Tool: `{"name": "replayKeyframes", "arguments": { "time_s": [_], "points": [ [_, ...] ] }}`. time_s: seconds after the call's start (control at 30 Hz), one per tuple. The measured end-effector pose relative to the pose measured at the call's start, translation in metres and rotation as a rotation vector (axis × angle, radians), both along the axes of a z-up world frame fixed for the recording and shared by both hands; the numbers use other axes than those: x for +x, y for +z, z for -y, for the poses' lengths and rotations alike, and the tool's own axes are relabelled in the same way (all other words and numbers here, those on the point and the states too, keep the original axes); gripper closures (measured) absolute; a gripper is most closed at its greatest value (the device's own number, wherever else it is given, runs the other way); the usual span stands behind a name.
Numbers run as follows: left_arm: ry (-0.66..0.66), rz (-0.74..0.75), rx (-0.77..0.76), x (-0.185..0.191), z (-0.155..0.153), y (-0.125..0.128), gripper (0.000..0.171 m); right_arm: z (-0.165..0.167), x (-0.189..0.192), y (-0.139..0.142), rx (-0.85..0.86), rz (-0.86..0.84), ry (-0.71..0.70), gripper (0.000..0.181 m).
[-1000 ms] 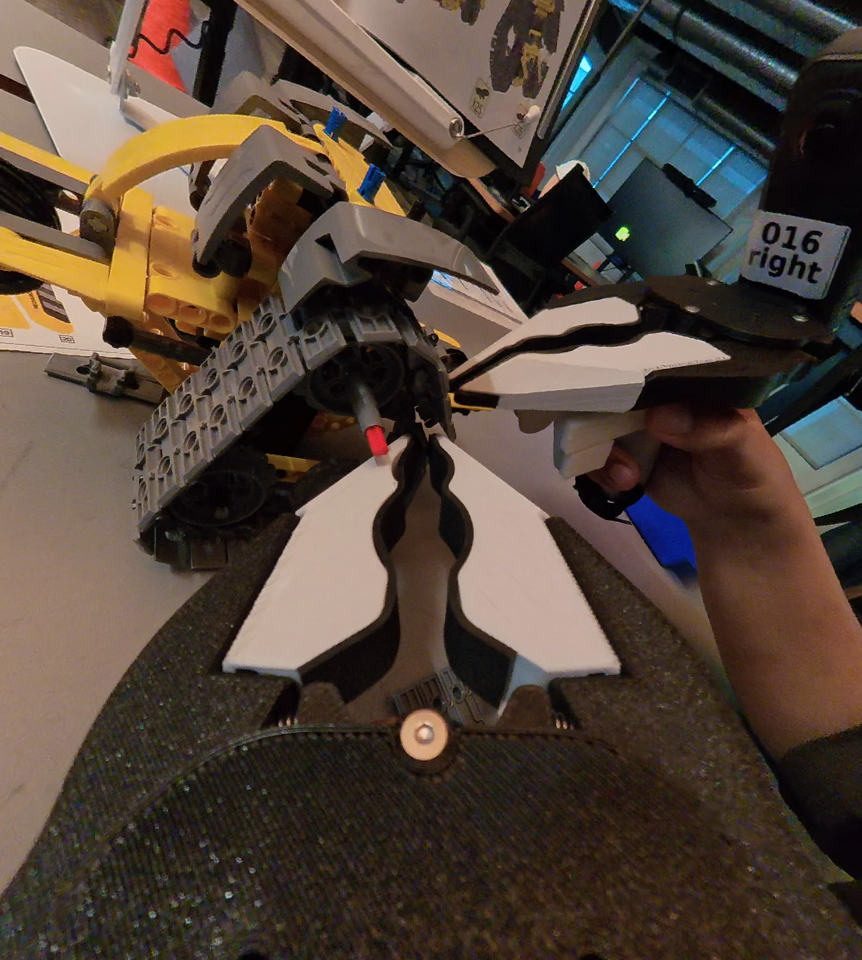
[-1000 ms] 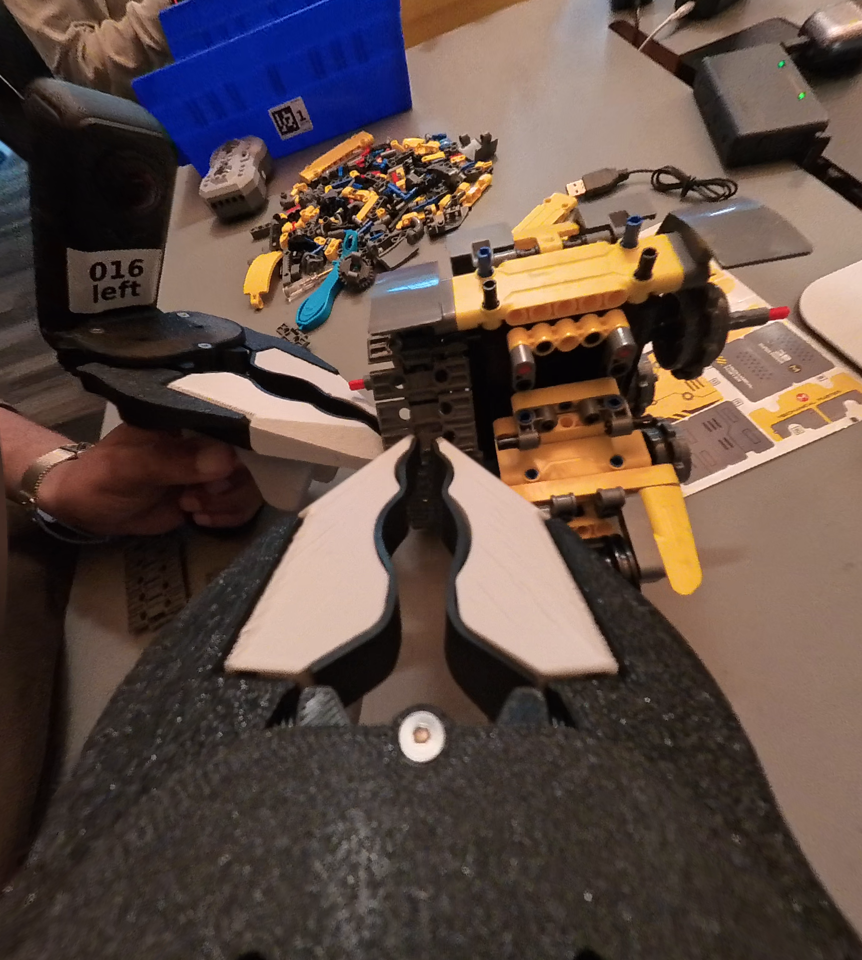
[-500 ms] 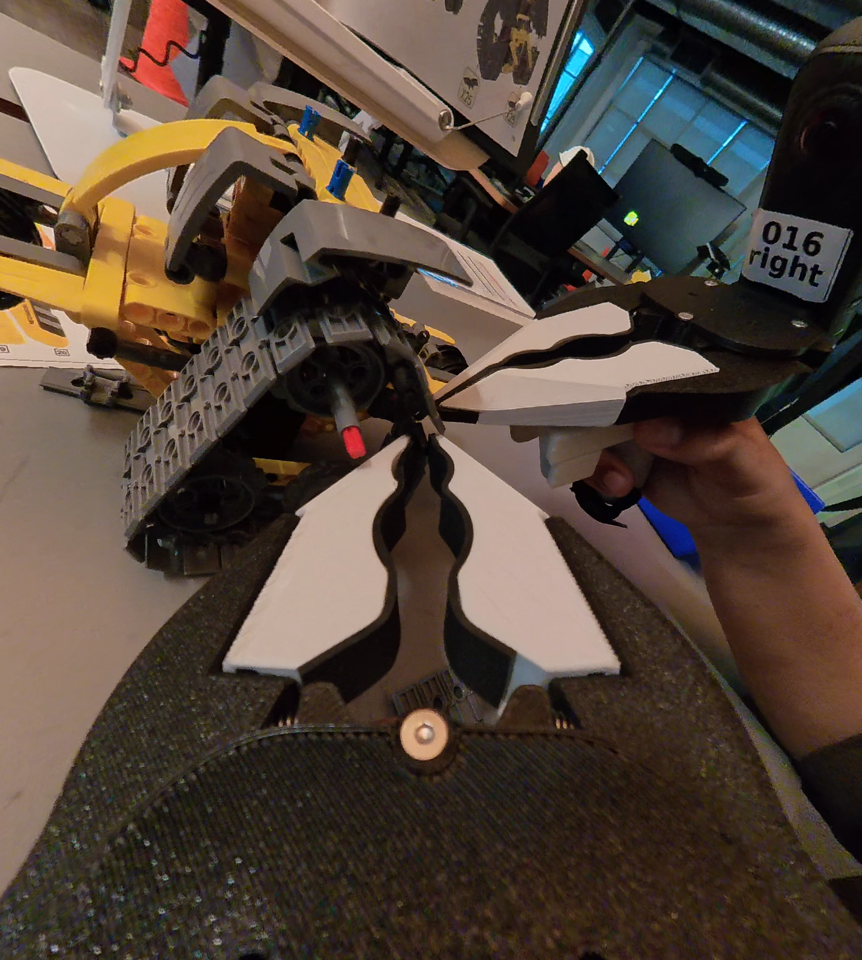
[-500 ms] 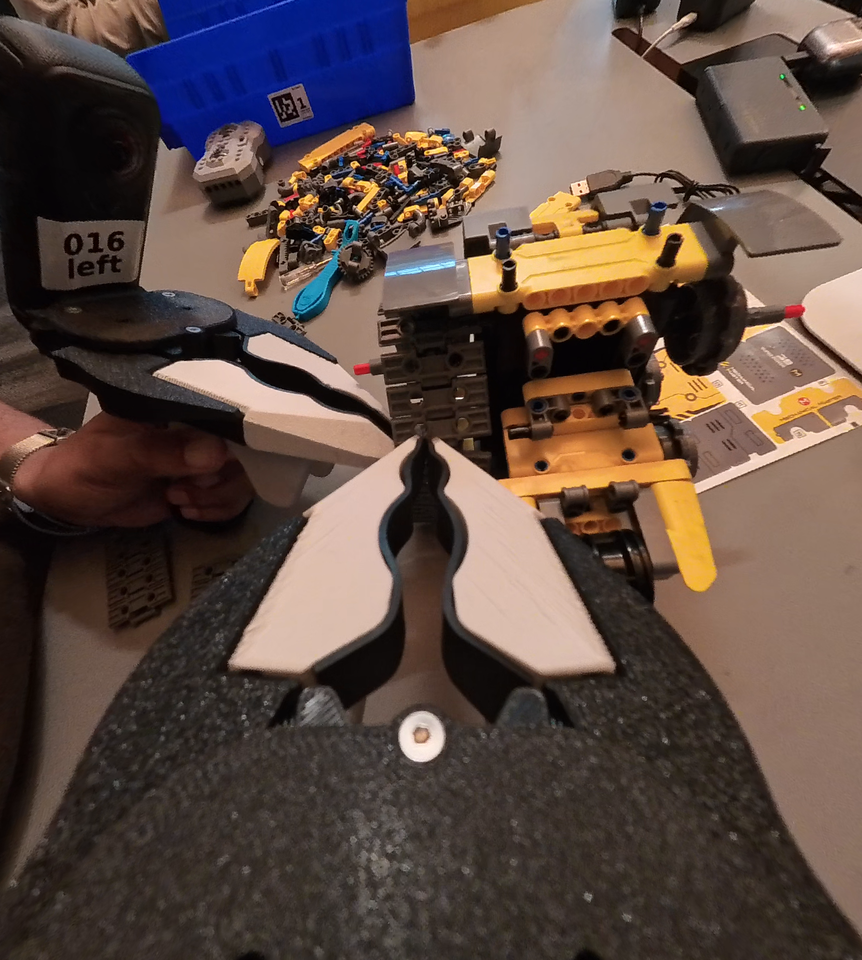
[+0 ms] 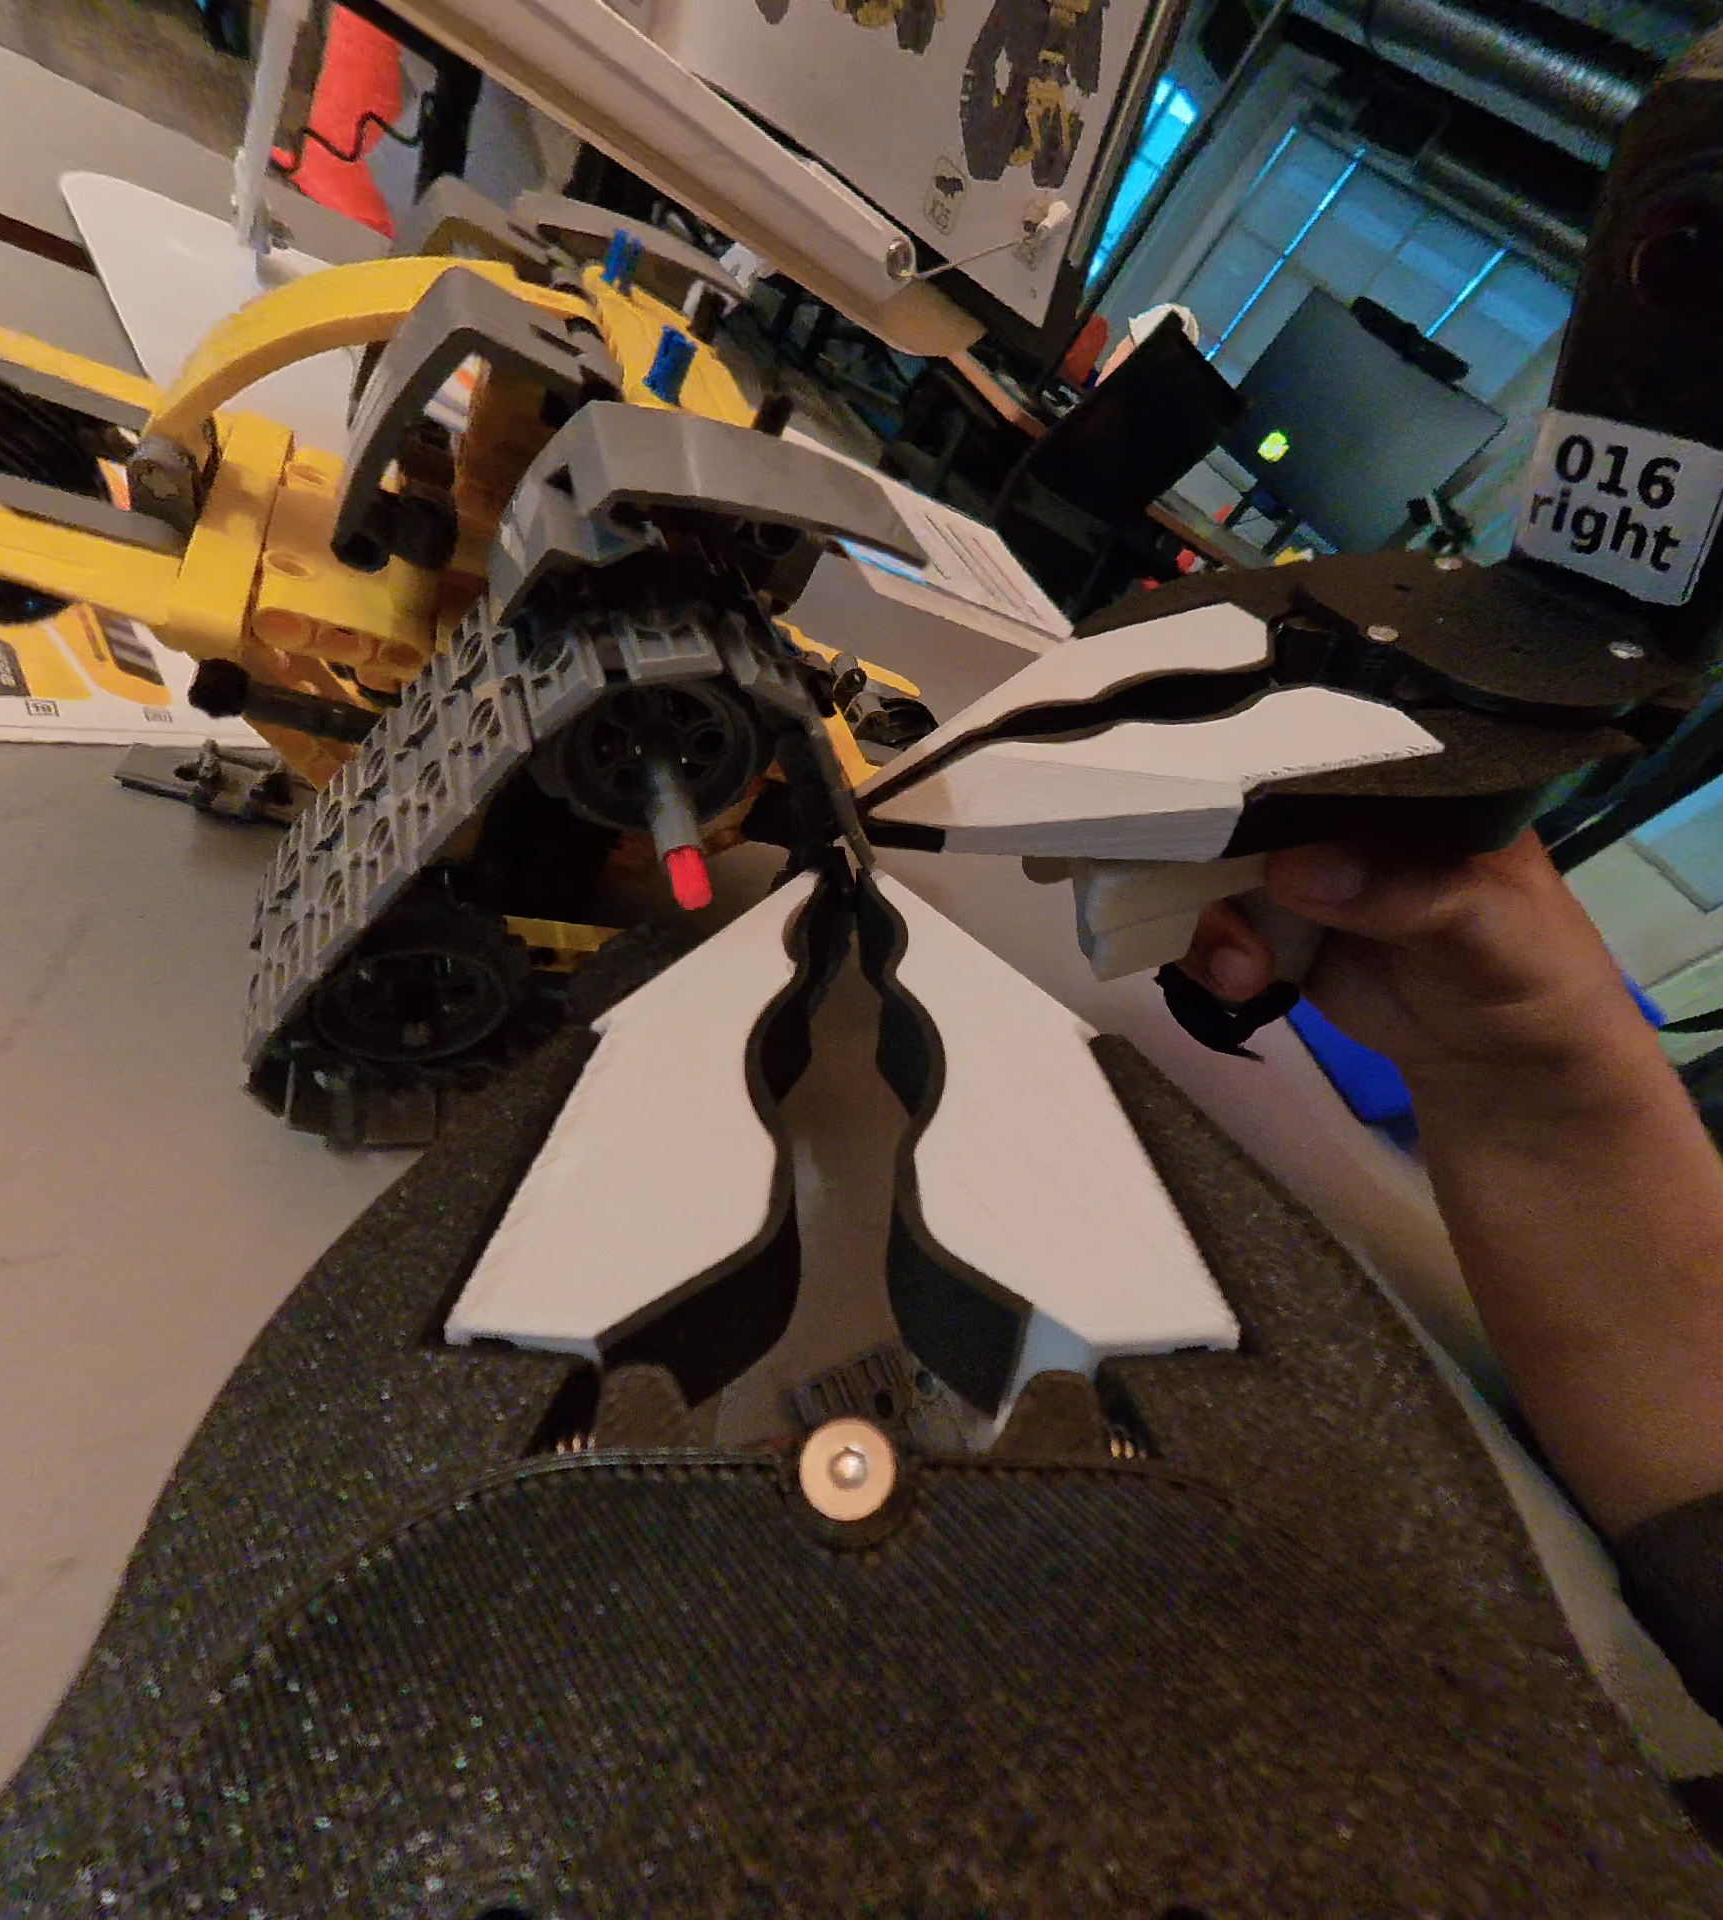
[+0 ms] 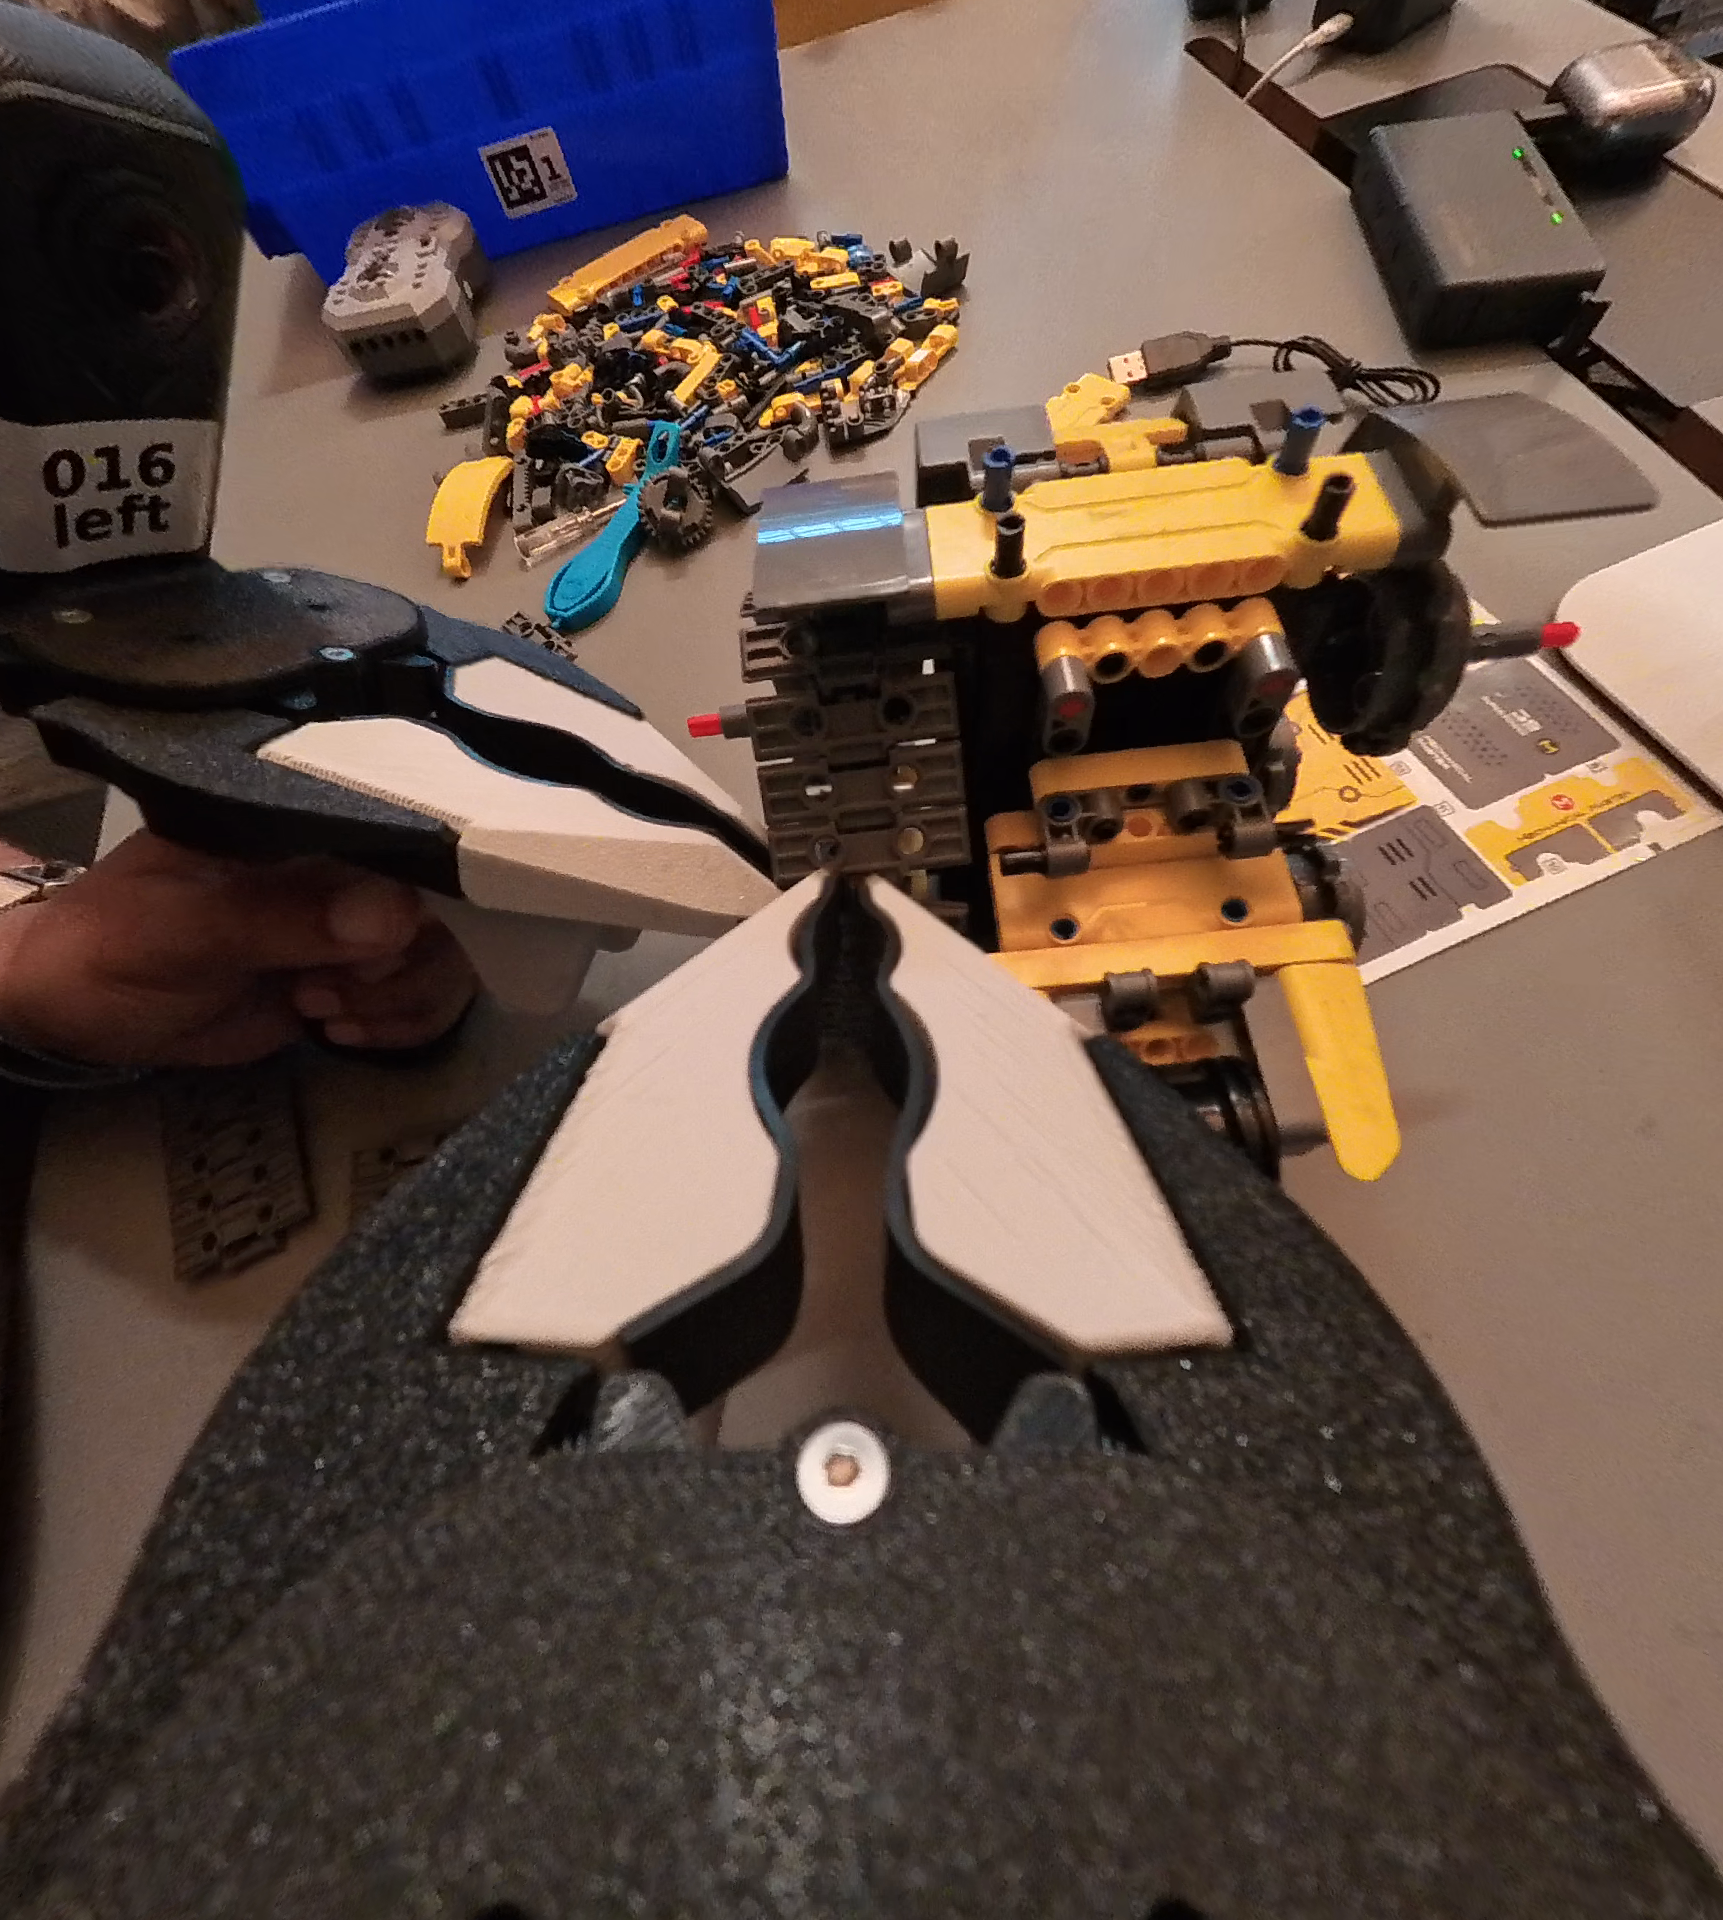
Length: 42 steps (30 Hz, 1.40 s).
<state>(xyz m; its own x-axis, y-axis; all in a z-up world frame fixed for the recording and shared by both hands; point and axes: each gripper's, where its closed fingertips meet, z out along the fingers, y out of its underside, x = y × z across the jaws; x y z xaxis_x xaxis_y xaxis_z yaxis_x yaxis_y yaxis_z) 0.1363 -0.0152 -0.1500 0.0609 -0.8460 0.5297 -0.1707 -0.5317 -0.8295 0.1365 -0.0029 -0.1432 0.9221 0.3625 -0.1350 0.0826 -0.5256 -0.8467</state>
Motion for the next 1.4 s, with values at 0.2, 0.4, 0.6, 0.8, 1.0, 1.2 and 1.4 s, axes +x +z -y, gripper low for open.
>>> {"name": "replayKeyframes", "arguments": {
  "time_s": [0.2,0.4,0.6,0.8,1.0,1.2,1.4],
  "points": [
    [0.010,0.010,-0.055,-0.002,-0.005,-0.001,0.171,0.002,0.013,0.009,0.021,0.043,-0.029,0.169],
    [0.008,0.007,-0.038,-0.001,-0.004,-0.001,0.171,0.002,0.012,0.013,0.046,0.121,-0.015,0.178],
    [0.009,0.002,0.014,-0.001,0.000,0.001,0.171,-0.001,0.002,-0.003,0.021,0.178,-0.014,0.181],
    [0.009,0.007,-0.008,-0.002,-0.001,0.001,0.171,0.003,0.007,0.001,0.047,0.173,-0.068,0.180],
    [0.007,0.007,-0.019,-0.002,-0.001,0.000,0.171,0.011,0.004,-0.010,0.110,0.090,-0.149,0.150],
    [0.003,0.019,-0.046,-0.003,-0.003,0.001,0.171,0.014,-0.002,-0.021,0.177,0.169,-0.124,0.137],
    [0.008,0.026,-0.062,-0.004,-0.005,0.001,0.171,0.002,-0.007,-0.029,0.186,0.223,-0.172,0.125]
  ]
}}
